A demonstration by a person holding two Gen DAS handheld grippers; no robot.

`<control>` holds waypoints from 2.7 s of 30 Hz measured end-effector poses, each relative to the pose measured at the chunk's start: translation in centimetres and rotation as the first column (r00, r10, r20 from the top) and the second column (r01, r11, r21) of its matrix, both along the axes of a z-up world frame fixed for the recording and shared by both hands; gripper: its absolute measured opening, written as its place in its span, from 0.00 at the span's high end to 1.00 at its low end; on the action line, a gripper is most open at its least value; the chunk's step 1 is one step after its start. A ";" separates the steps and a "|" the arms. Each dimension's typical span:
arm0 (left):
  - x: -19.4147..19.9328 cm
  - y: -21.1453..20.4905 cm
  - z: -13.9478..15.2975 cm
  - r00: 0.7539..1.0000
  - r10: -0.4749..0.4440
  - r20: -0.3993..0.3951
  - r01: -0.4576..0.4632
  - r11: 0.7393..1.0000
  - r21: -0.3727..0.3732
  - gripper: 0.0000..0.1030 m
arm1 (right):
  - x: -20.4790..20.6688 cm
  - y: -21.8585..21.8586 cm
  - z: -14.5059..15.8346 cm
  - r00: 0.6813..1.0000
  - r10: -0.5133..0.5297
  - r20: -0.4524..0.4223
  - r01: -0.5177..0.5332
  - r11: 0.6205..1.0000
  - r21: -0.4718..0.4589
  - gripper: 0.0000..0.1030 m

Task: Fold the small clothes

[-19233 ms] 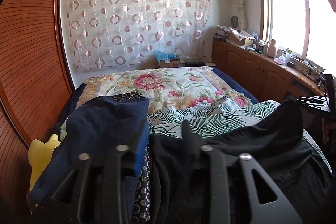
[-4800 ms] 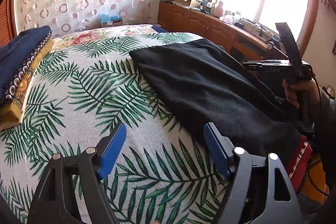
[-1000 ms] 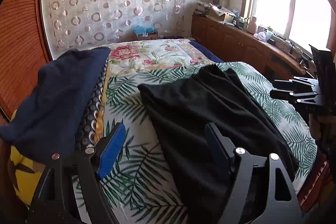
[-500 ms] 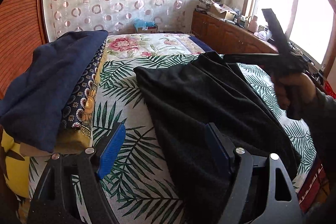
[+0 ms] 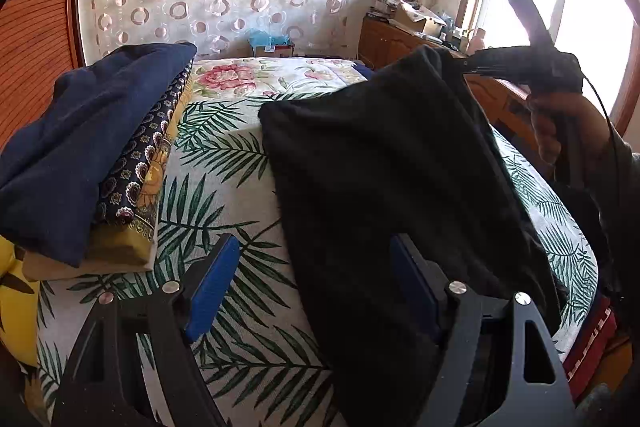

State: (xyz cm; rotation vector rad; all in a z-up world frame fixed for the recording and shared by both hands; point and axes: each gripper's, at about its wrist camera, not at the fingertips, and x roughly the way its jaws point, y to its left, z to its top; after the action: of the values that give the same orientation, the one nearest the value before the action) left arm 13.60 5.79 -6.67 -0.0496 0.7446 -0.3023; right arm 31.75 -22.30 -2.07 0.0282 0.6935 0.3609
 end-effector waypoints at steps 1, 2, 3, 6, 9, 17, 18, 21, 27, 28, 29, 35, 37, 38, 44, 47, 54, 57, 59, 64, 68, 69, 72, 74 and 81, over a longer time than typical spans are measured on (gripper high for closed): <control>-0.1 -0.1 0.0 1.000 0.000 0.000 0.000 1.000 -0.002 0.24 | 0.1 -0.3 0.2 0.999 -0.030 0.010 0.031 0.999 -0.045 0.97; -0.1 -0.1 0.0 1.000 0.000 0.000 0.000 1.000 -0.001 0.24 | 0.0 -0.4 0.3 0.998 -0.050 0.033 0.052 0.995 -0.086 0.97; -0.2 -0.2 0.1 1.000 -0.002 0.000 0.002 1.000 0.000 0.24 | 0.0 -0.6 0.3 0.997 -0.062 0.048 0.067 0.990 -0.121 0.92; -0.4 -0.5 0.1 1.000 -0.009 -0.003 0.009 1.000 0.011 0.24 | -0.1 -0.5 -0.1 0.999 -0.048 0.016 0.050 0.982 -0.184 0.62; -1.0 -0.7 0.3 1.000 -0.014 0.004 0.014 1.000 0.020 0.24 | -2.1 -0.6 0.1 0.999 -0.016 0.041 0.024 0.977 -0.211 0.62; -2.5 -1.2 0.4 1.000 -0.026 0.007 0.025 0.998 0.050 0.24 | -12.3 -1.7 -1.5 0.995 0.099 0.027 -0.093 0.982 -0.162 0.43; -2.7 -1.3 0.4 1.000 -0.029 0.008 0.028 0.998 0.056 0.24 | -13.3 -2.1 -1.7 0.994 0.104 0.024 -0.100 0.983 -0.156 0.43; -3.1 -1.3 0.3 1.000 -0.029 0.007 0.028 0.998 0.063 0.24 | -16.3 -2.9 -3.1 0.993 0.116 -0.005 -0.116 0.985 -0.125 0.43; -5.1 -1.2 -0.7 0.998 -0.055 -0.023 0.057 0.996 0.069 0.24 | -20.6 -3.8 -4.5 0.992 0.114 -0.058 -0.119 0.988 -0.100 0.43; -5.5 -1.1 -0.9 0.998 -0.057 -0.028 0.059 0.996 0.070 0.24 | -21.0 -3.9 -4.6 0.991 0.116 -0.061 -0.122 0.988 -0.098 0.43; -5.9 -1.0 -1.1 0.998 -0.060 -0.032 0.062 0.996 0.069 0.24 | -21.2 -4.0 -4.6 0.991 0.116 -0.066 -0.122 0.987 -0.101 0.43; -7.9 -0.1 -2.1 0.994 -0.074 -0.080 0.077 0.996 0.035 0.34 | -22.3 -4.3 -5.3 0.988 0.106 -0.116 -0.120 0.985 -0.122 0.43; -8.3 0.1 -2.6 0.993 -0.074 -0.095 0.076 0.997 0.020 0.37 | -22.6 -4.4 -5.2 0.986 0.109 -0.129 -0.124 0.986 -0.112 0.43; -8.4 0.2 -2.7 0.992 -0.076 -0.101 0.078 0.997 0.015 0.40 | -22.8 -4.5 -5.3 0.985 0.110 -0.136 -0.126 0.986 -0.112 0.43; -9.4 0.3 -3.2 0.987 -0.104 -0.123 0.099 0.994 -0.048 0.55 | -24.0 -4.1 -5.5 0.982 0.131 -0.133 -0.149 0.979 -0.138 0.43; -9.7 0.2 -3.2 0.985 -0.123 -0.122 0.116 0.991 -0.066 0.64 | -24.6 -4.0 -5.8 0.981 0.151 -0.122 -0.166 0.977 -0.131 0.53; -9.6 -0.3 -1.9 0.980 -0.174 -0.096 0.162 0.980 -0.119 0.95 | -24.8 -4.2 -6.4 0.970 0.217 -0.109 -0.223 0.974 -0.046 0.89; -9.6 0.0 0.1 0.987 -0.154 -0.036 0.147 0.979 -0.144 0.95 | -24.9 -4.7 -5.9 0.970 0.234 -0.069 -0.235 0.972 -0.010 0.91; -9.3 0.1 1.6 0.990 -0.138 0.012 0.138 0.979 -0.149 0.95 | -24.8 -5.2 -5.0 0.973 0.227 -0.034 -0.227 0.974 0.006 0.92; -5.9 0.0 5.2 0.989 -0.117 0.091 0.132 0.976 -0.173 0.95 | -23.5 -6.1 -1.7 0.975 0.215 0.052 -0.216 0.976 0.015 0.92; -0.4 0.1 7.4 0.990 -0.097 0.105 0.115 0.978 -0.176 0.95 | -20.5 -5.7 1.9 0.971 0.204 0.126 -0.203 0.979 -0.016 0.92; 1.3 0.1 7.8 0.990 -0.092 0.104 0.108 0.980 -0.167 0.95 | -19.4 -5.4 2.5 0.970 0.199 0.139 -0.197 0.980 -0.031 0.92; 5.2 0.0 7.8 0.994 -0.069 0.087 0.080 0.988 -0.132 0.95 | -15.5 -3.6 3.8 0.968 0.191 0.163 -0.173 0.977 -0.123 0.92; 7.8 0.1 7.3 0.997 -0.048 0.060 0.055 0.991 -0.119 0.95 | -12.5 -2.8 4.0 0.971 0.187 0.149 -0.166 0.976 -0.142 0.92; 13.0 0.2 5.3 1.000 -0.007 -0.001 0.007 0.995 -0.102 0.95 | -5.1 -0.9 2.7 0.982 0.156 0.103 -0.140 0.979 -0.149 0.92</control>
State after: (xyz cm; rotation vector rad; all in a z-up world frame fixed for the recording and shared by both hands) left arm 26.64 5.99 -1.34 -0.1440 0.7300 -0.3474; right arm 26.60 -23.16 0.63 -0.1780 0.6078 0.4525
